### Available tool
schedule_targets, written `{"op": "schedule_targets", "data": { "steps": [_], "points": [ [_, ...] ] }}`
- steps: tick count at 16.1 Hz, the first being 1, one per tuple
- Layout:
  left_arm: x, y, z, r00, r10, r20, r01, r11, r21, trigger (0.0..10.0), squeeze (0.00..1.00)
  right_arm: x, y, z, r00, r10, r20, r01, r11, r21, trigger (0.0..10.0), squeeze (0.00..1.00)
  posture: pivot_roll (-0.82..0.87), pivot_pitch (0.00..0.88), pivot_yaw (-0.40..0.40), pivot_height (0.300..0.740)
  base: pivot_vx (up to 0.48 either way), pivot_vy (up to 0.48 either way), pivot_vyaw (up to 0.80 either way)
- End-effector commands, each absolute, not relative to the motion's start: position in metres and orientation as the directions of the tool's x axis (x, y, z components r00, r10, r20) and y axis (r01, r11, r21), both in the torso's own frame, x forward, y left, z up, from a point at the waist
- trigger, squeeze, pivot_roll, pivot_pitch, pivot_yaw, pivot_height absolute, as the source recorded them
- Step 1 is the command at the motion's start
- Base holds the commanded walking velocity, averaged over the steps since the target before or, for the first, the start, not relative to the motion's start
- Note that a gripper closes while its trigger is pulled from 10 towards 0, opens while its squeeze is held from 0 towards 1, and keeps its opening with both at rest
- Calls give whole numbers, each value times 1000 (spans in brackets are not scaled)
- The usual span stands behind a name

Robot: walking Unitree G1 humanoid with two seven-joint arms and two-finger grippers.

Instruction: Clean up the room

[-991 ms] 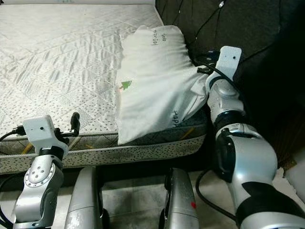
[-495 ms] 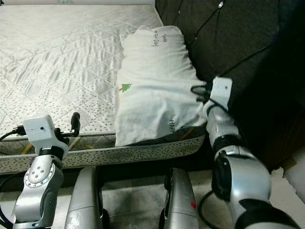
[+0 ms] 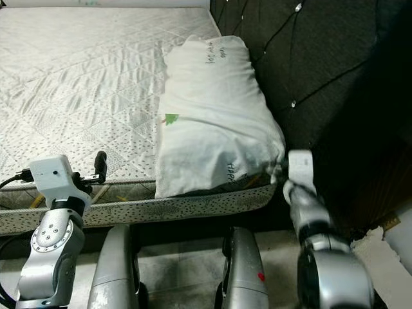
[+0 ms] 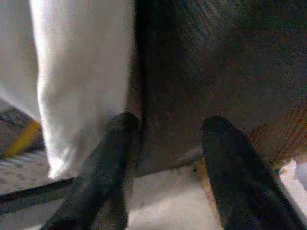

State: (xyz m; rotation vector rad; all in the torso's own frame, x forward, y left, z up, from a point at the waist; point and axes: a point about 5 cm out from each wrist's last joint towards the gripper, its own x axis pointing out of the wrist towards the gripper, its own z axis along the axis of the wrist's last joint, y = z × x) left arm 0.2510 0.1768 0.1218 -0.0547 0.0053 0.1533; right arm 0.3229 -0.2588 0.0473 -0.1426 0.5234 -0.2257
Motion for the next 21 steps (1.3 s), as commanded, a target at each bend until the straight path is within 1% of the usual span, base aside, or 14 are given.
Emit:
{"op": "schedule_targets", "data": {
  "steps": [1, 2, 4, 6, 8, 10, 11, 12, 14, 15, 16, 18, 20, 21],
  "points": [
    [251, 177, 123, 990, 144, -8, -144, 988, -50, 10000, 0, 329, -259, 60, 876, -249, -414, 195, 966, -168, 10000, 1000, 131, 5, -22, 516, 0, 0, 0],
    [251, 177, 123, 990, 143, -8, -143, 988, -49, 10000, 0, 328, -257, 62, 885, -244, -395, 195, 968, -161, 10000, 1000, 131, 5, -22, 516, 0, 0, 0],
    [251, 176, 123, 990, 139, -7, -139, 989, -48, 10000, 0, 313, -249, 63, 924, -219, -313, 158, 965, -208, 10000, 1000, 116, 4, -21, 516, 0, 0, 0],
    [250, 177, 123, 990, 139, -3, -139, 989, -46, 10000, 0, 290, -240, 69, 952, -218, -217, 160, 953, -257, 10000, 1000, 106, 0, -21, 516, 0, 0, 0],
    [250, 177, 125, 989, 146, 7, -146, 988, -44, 10000, 0, 286, -234, 81, 966, -217, -140, 171, 944, -281, 10000, 1000, 100, 0, -21, 516, 0, 0, 0],
    [248, 181, 129, 983, 181, 36, -180, 983, -43, 10000, 0, 286, -213, 111, 989, -143, 21, 144, 958, -246, 10000, 1000, 96, 0, -20, 516, 0, 0, 0],
    [249, 182, 129, 981, 188, 40, -186, 982, -41, 10000, 0, 286, -207, 117, 991, -129, 42, 135, 962, -236, 10000, 1000, 95, 0, -20, 516, 0, 0, 0],
    [247, 185, 130, 975, 215, 55, -214, 976, -37, 10000, 0, 292, -189, 131, 993, -67, 97, 85, 976, -201, 10000, 1000, 95, 0, -20, 516, 0, 0, 0],
    [247, 186, 131, 970, 235, 64, -233, 972, -39, 10000, 0, 298, -165, 146, 987, 32, 155, -2, 982, -189, 10000, 1000, 96, 0, -21, 516, 0, 0, 0],
    [248, 186, 132, 969, 237, 67, -234, 971, -41, 10000, 0, 300, -158, 149, 985, 50, 166, -21, 984, -175, 10000, 282, 102, 0, -19, 516, 0, 0, 0],
    [255, 186, 135, 966, 244, 84, -241, 969, -46, 10000, 0, 313, -136, 156, 980, 109, 164, -98, 992, -77, 10000, 0, 114, 0, -24, 516, 0, 0, 0],
    [262, 190, 141, 958, 263, 112, -259, 964, -55, 10000, 0, 323, -116, 167, 970, 141, 199, -142, 990, -14, 10000, 0, 111, 0, -28, 525, 0, 0, 0],
    [265, 190, 142, 955, 268, 124, -263, 963, -60, 10000, 0, 329, -106, 174, 966, 142, 218, -151, 988, 25, 10000, 0, 103, 0, -30, 545, 0, 0, 0],
    [268, 186, 142, 955, 268, 128, -260, 963, -70, 10000, 0, 332, -103, 176, 962, 158, 223, -170, 985, 35, 10000, 0, 104, 0, -48, 560, 0, 0, 0]
  ]
}}
